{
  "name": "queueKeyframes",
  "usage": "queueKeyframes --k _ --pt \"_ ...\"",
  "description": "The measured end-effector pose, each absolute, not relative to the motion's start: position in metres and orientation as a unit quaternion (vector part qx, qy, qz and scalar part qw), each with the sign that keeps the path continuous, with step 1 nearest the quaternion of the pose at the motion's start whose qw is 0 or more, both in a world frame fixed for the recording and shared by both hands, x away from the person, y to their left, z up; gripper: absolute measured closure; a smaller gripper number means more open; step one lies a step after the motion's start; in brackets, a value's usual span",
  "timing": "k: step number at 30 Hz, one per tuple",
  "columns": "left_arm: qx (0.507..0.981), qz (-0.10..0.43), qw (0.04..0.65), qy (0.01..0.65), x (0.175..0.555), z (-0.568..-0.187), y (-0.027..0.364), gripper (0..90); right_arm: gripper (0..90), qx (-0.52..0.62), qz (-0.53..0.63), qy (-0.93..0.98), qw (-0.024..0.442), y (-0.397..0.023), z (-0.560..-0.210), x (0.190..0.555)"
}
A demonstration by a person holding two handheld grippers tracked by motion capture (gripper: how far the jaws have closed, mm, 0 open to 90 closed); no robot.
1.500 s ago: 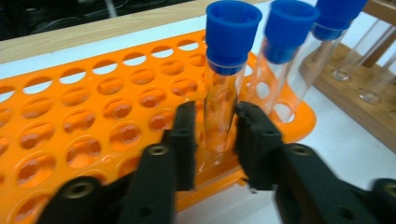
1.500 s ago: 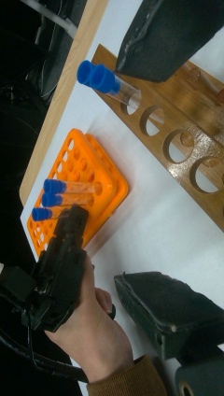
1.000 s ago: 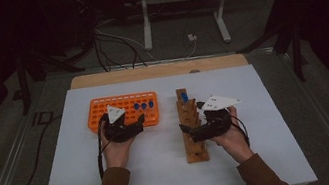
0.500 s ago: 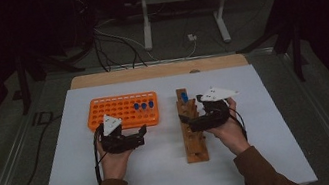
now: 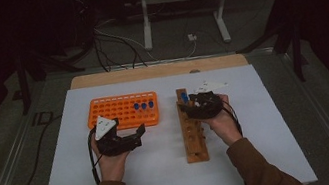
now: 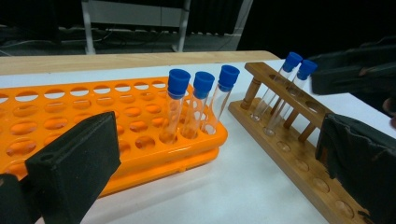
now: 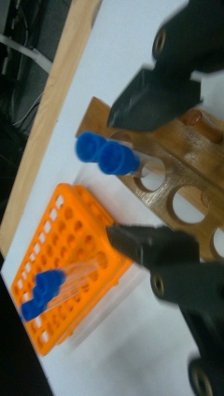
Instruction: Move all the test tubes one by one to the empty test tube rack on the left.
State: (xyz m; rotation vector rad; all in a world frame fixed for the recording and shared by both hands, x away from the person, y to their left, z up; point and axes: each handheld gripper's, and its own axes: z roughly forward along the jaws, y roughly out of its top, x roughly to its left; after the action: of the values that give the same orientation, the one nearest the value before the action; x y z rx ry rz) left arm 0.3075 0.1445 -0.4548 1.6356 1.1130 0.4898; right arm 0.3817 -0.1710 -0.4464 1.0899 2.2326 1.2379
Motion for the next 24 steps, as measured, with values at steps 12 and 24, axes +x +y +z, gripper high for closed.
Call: queueKeyframes --k 12,24 --pt "0.685 0.206 0.523 0.464 0.307 -0.456 0.143 0.6 75.8 0.382 0.425 0.794 0.207 -0.163 -0.454 0.384" --pt "0.688 0.207 0.521 0.461 0.306 -0.456 0.141 0.6 77.5 0.381 0.417 0.795 0.222 -0.159 -0.459 0.385"
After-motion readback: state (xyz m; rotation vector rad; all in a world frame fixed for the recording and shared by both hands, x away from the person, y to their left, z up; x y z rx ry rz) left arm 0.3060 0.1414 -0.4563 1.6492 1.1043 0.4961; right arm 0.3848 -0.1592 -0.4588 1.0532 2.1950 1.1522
